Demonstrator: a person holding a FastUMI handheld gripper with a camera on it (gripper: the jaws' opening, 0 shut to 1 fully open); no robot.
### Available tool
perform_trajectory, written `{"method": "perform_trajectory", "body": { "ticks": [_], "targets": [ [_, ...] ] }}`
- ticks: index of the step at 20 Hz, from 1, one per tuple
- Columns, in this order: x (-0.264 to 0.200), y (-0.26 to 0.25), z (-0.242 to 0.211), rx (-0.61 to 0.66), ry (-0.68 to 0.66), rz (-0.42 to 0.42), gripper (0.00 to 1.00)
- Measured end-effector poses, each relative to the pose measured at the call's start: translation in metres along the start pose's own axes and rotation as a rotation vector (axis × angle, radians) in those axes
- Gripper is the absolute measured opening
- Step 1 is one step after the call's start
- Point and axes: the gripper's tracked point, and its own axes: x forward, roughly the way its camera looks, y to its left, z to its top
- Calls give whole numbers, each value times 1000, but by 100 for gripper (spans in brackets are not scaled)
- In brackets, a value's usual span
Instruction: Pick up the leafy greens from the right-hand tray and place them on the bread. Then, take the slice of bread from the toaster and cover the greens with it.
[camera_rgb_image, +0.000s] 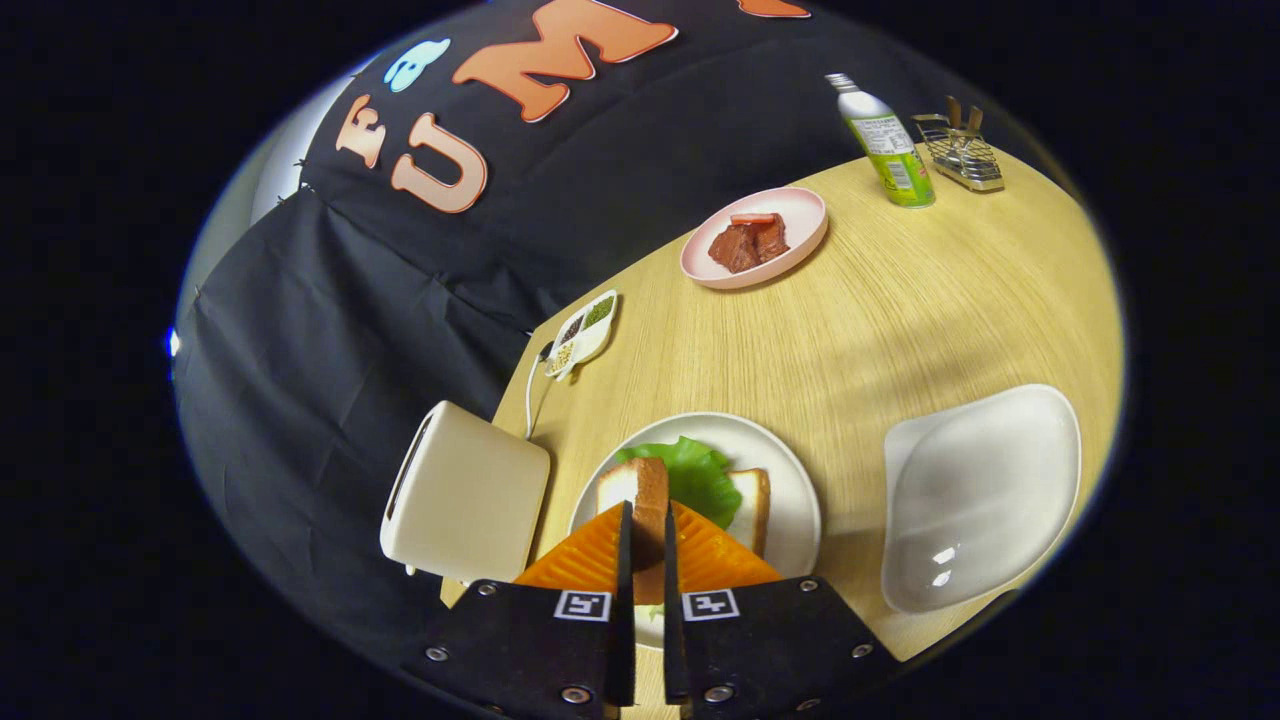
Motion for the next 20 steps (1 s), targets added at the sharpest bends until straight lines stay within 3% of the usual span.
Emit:
{"method": "perform_trajectory", "body": {
  "ticks": [5,8,11,14,20],
  "targets": [
    [-8,-24,15,-107,-90,-105,27],
    [-18,-26,22,-132,-131,-123,40],
    [-34,-25,37,-244,-231,-156,50],
    [-58,-21,50,-312,-325,-196,64],
    [-123,1,87,-427,-561,-241,83]
  ]
}}
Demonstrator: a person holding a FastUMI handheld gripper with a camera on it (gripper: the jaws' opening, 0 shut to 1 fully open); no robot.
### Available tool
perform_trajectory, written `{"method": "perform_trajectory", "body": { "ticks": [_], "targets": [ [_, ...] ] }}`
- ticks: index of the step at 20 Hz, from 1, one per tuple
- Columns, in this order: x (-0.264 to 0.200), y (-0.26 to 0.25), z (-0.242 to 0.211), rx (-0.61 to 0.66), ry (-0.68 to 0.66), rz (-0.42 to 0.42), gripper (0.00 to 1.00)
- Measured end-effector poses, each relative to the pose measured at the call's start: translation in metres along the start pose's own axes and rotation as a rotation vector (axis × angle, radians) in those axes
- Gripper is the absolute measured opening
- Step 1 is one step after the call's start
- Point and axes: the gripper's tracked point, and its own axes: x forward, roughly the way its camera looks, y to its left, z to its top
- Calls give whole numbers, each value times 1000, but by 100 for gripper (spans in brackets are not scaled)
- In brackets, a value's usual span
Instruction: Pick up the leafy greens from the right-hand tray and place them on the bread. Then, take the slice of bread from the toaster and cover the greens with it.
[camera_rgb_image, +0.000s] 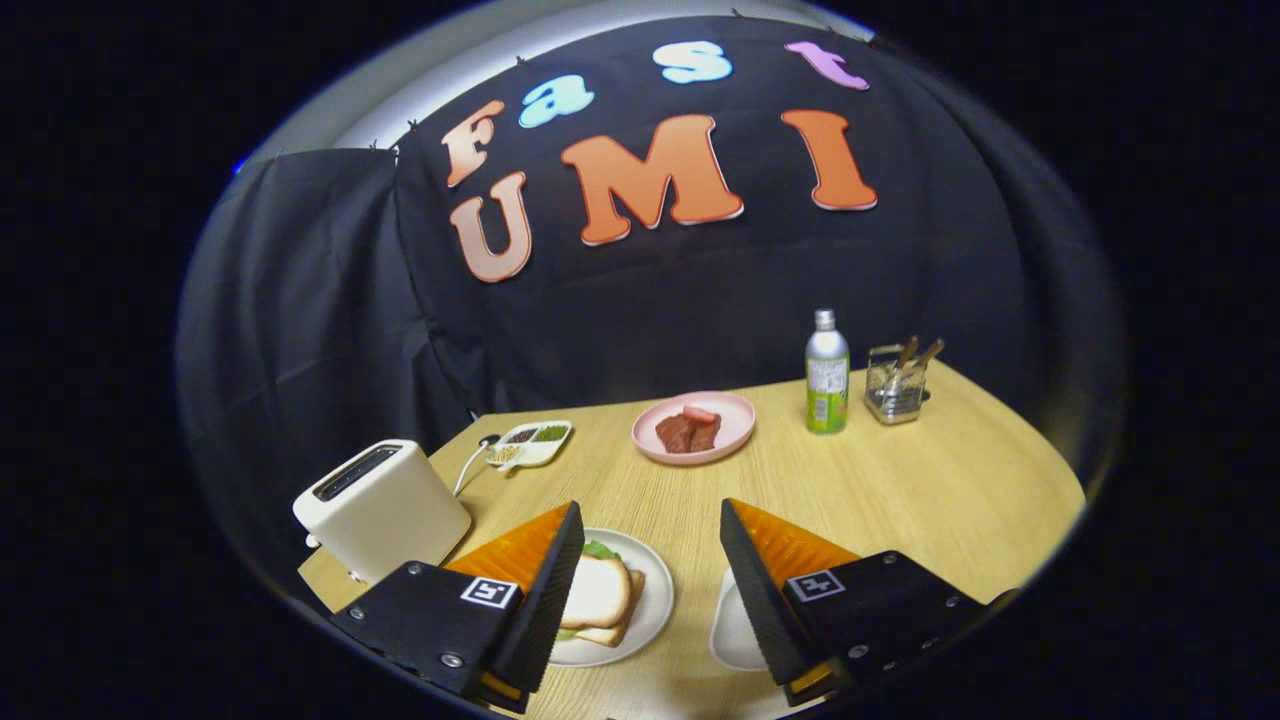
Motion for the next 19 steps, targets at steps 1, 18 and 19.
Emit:
{"method": "perform_trajectory", "body": {
  "ticks": [1,18,19],
  "targets": [
    [-8,-3,16,-35,-56,-15,84],
    [-87,26,108,-279,-535,-106,97],
    [-91,29,111,-285,-553,-116,97]
  ]
}}
